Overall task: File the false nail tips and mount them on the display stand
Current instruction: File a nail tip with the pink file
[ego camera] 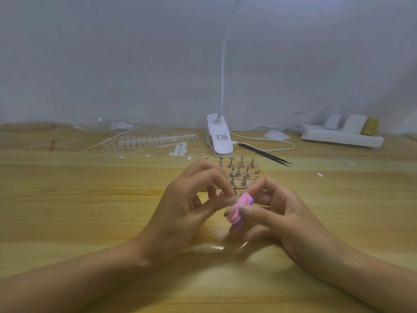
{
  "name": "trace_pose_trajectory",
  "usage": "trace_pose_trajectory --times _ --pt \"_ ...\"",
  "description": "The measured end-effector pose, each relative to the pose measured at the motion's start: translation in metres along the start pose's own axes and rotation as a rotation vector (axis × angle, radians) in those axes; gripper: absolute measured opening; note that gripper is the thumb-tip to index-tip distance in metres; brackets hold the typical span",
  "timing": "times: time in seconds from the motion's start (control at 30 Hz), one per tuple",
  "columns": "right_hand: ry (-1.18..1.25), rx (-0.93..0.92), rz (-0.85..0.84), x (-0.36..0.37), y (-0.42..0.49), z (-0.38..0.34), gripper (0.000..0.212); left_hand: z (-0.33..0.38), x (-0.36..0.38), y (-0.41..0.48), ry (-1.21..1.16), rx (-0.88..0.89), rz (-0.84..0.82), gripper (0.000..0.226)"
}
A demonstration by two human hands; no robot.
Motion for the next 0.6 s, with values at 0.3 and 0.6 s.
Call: trace_pose_trajectory --times 0.3,0.6 --pt "0.11 -0.029 0.108 -0.0062 0.0003 -0.0037 0.026 0.0049 0.0014 -0.0007 0.026 0.04 -0.026 0.009" --pt "0.108 -0.009 0.068 -0.0067 0.0011 -0.0023 0.026 0.0043 0.0015 -0.0012 0.036 0.054 -0.018 0.008"
Point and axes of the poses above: each hand's wrist, its own y-axis towards the middle knuckle, its own x-axis out of the palm, z = x × y, the point moved 4 cm from there along y, towards the middle knuckle, and after that the axes turned 12 degrees about y, right-handed, at the moved point
